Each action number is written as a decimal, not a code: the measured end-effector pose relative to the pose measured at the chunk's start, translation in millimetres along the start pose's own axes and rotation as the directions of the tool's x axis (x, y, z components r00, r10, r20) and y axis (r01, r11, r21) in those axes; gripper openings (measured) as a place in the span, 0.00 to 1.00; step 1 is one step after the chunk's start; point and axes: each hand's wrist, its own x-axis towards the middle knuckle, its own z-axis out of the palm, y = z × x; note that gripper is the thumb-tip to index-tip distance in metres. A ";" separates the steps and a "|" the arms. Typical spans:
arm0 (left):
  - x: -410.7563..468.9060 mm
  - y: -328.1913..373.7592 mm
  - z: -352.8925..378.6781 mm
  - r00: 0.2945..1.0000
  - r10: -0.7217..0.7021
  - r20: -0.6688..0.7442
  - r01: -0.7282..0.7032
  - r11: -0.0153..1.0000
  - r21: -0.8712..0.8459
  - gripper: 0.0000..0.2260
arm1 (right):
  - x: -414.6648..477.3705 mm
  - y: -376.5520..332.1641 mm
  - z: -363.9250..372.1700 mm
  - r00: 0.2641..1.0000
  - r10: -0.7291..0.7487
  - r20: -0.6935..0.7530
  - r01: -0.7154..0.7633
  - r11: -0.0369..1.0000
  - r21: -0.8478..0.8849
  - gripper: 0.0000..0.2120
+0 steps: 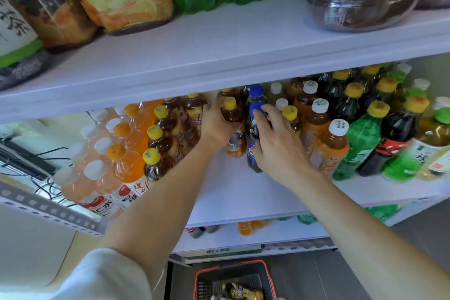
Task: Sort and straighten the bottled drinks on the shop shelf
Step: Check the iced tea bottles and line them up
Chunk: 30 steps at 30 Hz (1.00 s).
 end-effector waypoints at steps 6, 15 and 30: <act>9.0 -2.0 -12.9 0.991 -0.084 0.100 0.085 0.996 -0.004 0.33 | -2.3 -2.0 2.0 0.999 0.015 -0.044 -0.010 0.995 0.100 0.31; 39.6 -13.6 -54.4 0.989 -0.133 0.063 0.063 0.769 0.636 0.27 | -33.6 -22.0 -4.2 0.979 0.057 -0.194 0.003 0.955 0.295 0.28; -19.7 -8.2 -69.2 0.983 0.166 0.083 -0.170 0.625 0.762 0.13 | -75.4 -18.4 22.2 0.950 0.302 0.085 -0.279 0.692 0.666 0.27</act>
